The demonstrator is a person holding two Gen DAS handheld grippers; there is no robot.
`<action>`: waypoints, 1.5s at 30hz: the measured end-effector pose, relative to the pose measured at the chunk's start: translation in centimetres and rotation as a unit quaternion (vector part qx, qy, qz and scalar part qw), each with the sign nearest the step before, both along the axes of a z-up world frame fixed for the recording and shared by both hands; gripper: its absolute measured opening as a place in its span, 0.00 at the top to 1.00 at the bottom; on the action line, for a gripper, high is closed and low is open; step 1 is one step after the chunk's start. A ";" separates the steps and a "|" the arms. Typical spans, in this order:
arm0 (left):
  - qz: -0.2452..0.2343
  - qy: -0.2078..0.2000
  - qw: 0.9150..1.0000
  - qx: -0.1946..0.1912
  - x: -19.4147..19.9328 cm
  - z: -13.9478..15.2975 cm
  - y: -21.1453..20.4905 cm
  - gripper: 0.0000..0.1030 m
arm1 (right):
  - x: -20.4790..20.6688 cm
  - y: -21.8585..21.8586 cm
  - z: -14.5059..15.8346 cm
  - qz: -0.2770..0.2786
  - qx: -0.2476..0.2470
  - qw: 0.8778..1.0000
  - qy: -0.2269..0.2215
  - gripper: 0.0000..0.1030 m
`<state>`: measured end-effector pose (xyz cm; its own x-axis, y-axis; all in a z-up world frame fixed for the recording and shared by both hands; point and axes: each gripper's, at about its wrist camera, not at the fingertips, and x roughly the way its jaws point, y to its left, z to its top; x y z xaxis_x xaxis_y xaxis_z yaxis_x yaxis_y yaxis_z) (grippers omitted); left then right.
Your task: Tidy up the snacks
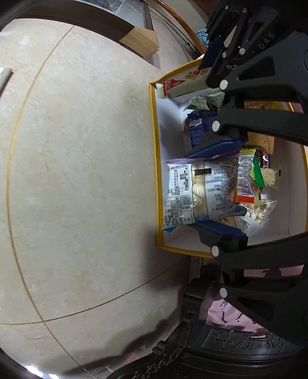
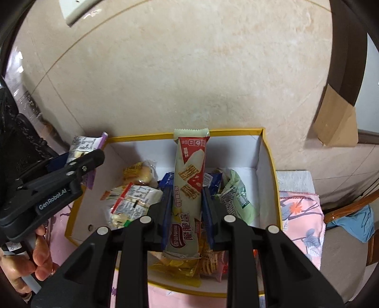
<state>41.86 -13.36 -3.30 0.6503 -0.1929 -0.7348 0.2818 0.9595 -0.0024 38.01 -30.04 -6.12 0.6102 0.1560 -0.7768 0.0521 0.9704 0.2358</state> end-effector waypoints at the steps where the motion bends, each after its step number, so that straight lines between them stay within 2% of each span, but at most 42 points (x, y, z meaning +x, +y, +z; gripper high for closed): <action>1: 0.001 0.003 1.000 -0.001 0.2 -0.2 0.0 0.44 | 0.0 -0.1 -0.1 -0.002 0.000 1.000 -0.001 0.76; 2: 0.003 0.006 1.000 -0.001 0.2 -0.4 0.0 0.30 | 0.0 -0.1 0.0 -0.003 0.000 1.000 -0.003 0.76; 3: 0.007 0.006 1.000 0.000 0.3 -0.5 0.1 0.21 | 0.0 -0.2 0.1 -0.004 0.000 1.000 -0.005 0.76; 5: 0.016 -0.003 1.000 0.004 0.2 -0.7 0.4 0.18 | 0.0 -0.2 0.5 -0.006 -0.002 1.000 -0.010 0.76; 10: 0.017 0.003 1.000 -0.003 0.0 -0.7 0.8 0.18 | -0.2 0.1 0.9 -0.002 -0.007 1.000 -0.013 0.76; 19: 0.011 -0.022 1.000 0.003 -1.4 0.6 0.3 0.10 | 0.4 0.0 0.1 -0.012 0.008 1.000 0.012 0.72; 21: 0.013 -0.026 1.000 0.004 -1.7 1.0 0.3 0.07 | 0.2 0.1 0.5 -0.013 0.004 1.000 0.012 0.65; 22: 0.015 -0.027 1.000 0.004 -1.9 1.2 0.3 0.07 | 0.0 0.1 0.7 -0.015 0.002 1.000 0.011 0.51; 23: 0.016 -0.029 0.999 0.003 -2.2 1.4 0.4 0.06 | -0.3 0.2 1.1 -0.019 -0.002 1.000 0.008 0.42; 27: 0.021 -0.035 0.999 0.005 -3.7 2.4 1.1 0.06 | -1.9 0.2 2.4 -0.022 -0.009 1.000 0.002 0.42; 33: 0.028 -0.064 0.997 0.022 -8.2 5.0 2.1 0.02 | -6.3 0.1 4.9 -0.045 -0.015 0.999 -0.001 0.38; 35: 0.031 -0.071 0.997 0.028 -10.2 5.7 2.5 0.02 | -8.5 0.3 5.6 -0.054 -0.018 0.998 -0.003 0.30; 39: 0.037 -0.067 0.997 0.021 -14.7 6.8 4.0 0.02 | -12.8 1.0 6.9 -0.062 -0.025 0.998 -0.003 0.23; 40: 0.040 -0.066 0.997 0.020 -15.5 6.9 4.4 0.02 | -13.8 1.3 7.1 -0.063 -0.030 0.998 -0.003 0.16; 41: 0.043 -0.065 0.997 0.018 -16.7 7.0 4.9 0.02 | -15.1 1.6 7.4 -0.064 -0.035 0.997 -0.005 0.02; 45: 0.057 -0.054 0.997 0.001 -20.7 7.4 6.8 0.02 | -19.6 2.9 8.6 -0.073 -0.061 0.995 -0.023 0.01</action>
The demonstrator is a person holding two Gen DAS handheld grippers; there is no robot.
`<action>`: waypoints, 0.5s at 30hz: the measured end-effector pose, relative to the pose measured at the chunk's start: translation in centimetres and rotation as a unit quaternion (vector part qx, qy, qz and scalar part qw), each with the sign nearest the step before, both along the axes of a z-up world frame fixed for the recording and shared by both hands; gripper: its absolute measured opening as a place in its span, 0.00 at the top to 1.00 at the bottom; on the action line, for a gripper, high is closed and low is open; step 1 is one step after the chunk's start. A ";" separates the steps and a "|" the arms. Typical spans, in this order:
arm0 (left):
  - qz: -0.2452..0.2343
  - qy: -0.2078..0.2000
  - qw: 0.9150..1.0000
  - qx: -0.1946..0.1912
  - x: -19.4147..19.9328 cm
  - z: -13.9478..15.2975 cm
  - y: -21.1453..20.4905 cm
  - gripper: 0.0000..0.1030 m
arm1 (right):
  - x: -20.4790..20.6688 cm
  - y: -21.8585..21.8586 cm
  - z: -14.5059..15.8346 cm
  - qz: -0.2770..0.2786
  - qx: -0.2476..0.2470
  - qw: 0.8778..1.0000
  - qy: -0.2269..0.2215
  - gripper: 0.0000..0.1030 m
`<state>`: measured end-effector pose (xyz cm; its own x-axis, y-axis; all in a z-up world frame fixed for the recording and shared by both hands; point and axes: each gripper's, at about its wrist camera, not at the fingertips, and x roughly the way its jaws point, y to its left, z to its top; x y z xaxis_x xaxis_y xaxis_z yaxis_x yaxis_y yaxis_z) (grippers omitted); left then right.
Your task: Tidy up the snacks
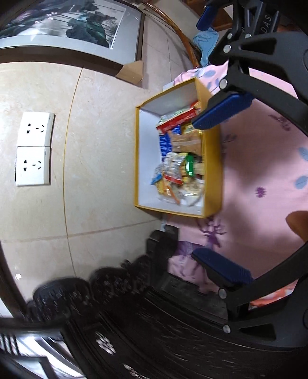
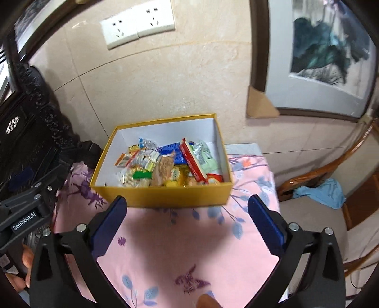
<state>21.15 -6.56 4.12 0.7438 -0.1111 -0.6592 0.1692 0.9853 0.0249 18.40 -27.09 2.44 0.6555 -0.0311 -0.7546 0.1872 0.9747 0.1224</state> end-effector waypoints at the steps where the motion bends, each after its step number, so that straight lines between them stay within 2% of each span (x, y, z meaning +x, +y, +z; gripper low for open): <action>1: 0.003 0.002 1.000 -0.002 -0.9 0.1 0.4 0.02 | -0.9 0.3 0.2 0.000 -0.002 1.000 0.000 0.01; 10: 0.006 -0.012 1.000 0.003 -8.5 1.0 3.2 0.02 | -8.6 3.0 0.3 0.011 0.009 1.000 0.008 0.01; 15: 0.011 -0.010 1.000 0.000 -10.7 1.0 4.4 0.02 | -11.4 4.5 -0.8 0.023 0.010 0.999 0.024 0.01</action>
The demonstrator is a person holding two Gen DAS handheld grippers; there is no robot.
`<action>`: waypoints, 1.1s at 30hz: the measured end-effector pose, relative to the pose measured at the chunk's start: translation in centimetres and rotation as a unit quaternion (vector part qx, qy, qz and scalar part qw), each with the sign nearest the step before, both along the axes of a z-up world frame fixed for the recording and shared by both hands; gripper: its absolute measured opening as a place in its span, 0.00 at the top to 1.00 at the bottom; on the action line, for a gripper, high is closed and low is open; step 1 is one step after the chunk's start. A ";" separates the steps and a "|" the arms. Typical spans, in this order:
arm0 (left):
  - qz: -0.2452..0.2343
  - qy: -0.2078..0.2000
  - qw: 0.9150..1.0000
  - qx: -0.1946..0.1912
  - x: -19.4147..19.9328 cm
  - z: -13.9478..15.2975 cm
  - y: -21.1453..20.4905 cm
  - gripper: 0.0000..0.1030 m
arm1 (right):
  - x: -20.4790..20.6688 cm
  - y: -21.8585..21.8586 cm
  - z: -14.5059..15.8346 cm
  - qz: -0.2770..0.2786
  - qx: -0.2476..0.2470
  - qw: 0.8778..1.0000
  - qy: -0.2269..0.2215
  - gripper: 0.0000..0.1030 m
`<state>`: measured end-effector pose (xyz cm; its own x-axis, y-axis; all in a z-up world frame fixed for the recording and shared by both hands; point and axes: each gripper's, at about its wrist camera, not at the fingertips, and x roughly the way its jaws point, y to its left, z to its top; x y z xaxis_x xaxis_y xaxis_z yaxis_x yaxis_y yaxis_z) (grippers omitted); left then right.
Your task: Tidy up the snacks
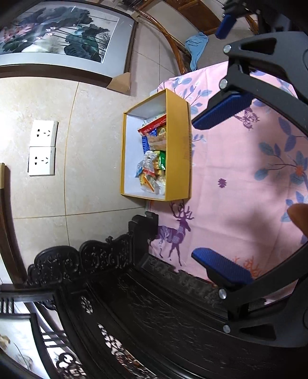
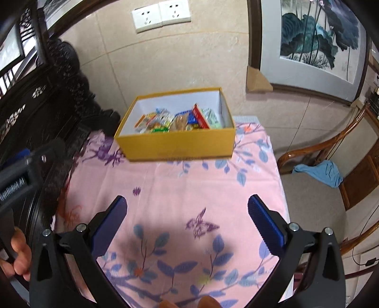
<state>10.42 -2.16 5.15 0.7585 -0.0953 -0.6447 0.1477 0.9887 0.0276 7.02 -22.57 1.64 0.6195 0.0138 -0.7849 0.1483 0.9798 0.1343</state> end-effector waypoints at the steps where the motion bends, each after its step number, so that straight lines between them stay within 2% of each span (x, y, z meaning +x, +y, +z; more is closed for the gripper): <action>1: 0.000 0.000 1.000 -0.002 -0.3 0.0 0.1 0.02 | -0.3 0.1 -0.1 0.001 0.000 1.000 0.001 0.01; 8: -0.009 -0.001 1.000 0.002 -1.5 -0.3 0.0 0.02 | -1.3 1.0 0.4 0.001 -0.014 1.000 -0.007 0.01; 15: -0.008 0.001 1.000 -0.004 -0.7 -0.4 0.3 0.02 | -0.1 1.2 2.1 -0.006 -0.046 0.999 -0.025 0.01; 26: -0.014 -0.017 1.000 -0.011 5.5 3.7 -0.5 0.02 | 7.1 1.1 5.8 -0.015 -0.082 0.996 -0.042 0.01; 33: -0.007 -0.018 1.000 -0.003 8.4 3.2 -1.5 0.02 | 10.7 0.3 5.0 -0.007 -0.088 0.995 -0.040 0.01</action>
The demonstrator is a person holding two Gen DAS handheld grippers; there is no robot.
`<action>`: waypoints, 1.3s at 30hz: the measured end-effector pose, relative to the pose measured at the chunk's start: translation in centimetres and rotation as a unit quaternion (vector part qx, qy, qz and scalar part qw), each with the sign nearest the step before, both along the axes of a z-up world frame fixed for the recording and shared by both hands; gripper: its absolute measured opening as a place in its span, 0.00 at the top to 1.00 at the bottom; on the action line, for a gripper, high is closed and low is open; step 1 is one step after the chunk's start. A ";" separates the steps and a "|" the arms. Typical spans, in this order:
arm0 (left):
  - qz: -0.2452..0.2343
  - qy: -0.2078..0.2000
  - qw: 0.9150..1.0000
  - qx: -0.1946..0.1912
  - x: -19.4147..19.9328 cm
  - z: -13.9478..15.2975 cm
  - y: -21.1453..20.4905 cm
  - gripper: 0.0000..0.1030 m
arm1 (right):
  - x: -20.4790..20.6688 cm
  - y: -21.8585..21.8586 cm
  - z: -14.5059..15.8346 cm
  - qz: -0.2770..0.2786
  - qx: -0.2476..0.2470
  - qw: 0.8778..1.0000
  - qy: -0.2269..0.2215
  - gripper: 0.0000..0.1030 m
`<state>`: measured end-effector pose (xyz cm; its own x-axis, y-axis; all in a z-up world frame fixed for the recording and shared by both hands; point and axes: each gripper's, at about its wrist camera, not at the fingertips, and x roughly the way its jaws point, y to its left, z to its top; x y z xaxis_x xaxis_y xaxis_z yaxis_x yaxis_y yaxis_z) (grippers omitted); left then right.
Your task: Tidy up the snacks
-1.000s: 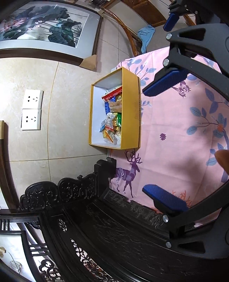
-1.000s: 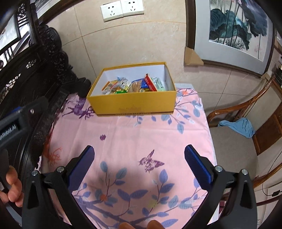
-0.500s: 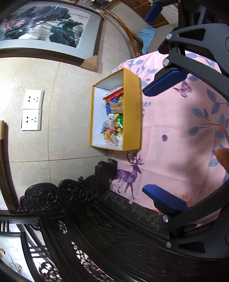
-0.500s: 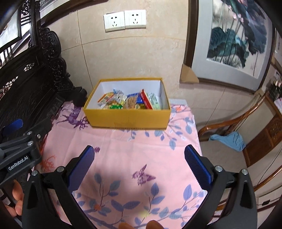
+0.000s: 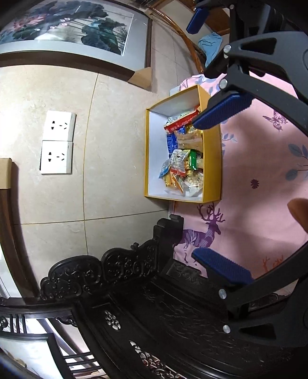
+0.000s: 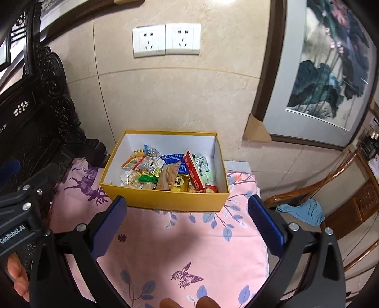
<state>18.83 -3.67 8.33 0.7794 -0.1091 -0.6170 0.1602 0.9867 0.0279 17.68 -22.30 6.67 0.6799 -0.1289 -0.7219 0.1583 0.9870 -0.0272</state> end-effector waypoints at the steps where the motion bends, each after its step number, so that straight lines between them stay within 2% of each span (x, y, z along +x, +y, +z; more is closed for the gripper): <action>1: 0.000 0.000 1.000 0.005 0.4 -0.2 -0.2 0.02 | 0.3 -0.1 -0.1 -0.001 -0.002 1.000 0.000 0.01; 3: 0.003 0.003 1.000 0.015 1.3 -0.6 -0.5 0.02 | 1.3 -0.3 -0.7 -0.001 -0.003 1.000 0.006 0.01; 12: 0.016 0.019 1.000 0.007 4.1 -2.1 -0.4 0.02 | 3.5 -0.9 -2.4 0.002 0.002 1.000 0.020 0.01; 20: 0.011 0.020 1.000 0.007 4.3 -2.2 -0.9 0.02 | 3.6 -1.4 -3.2 -0.007 0.014 1.000 0.026 0.01; 39: 0.005 0.017 1.000 0.007 4.2 -1.7 -1.7 0.02 | 3.0 -1.9 -3.0 -0.011 0.015 1.000 0.021 0.01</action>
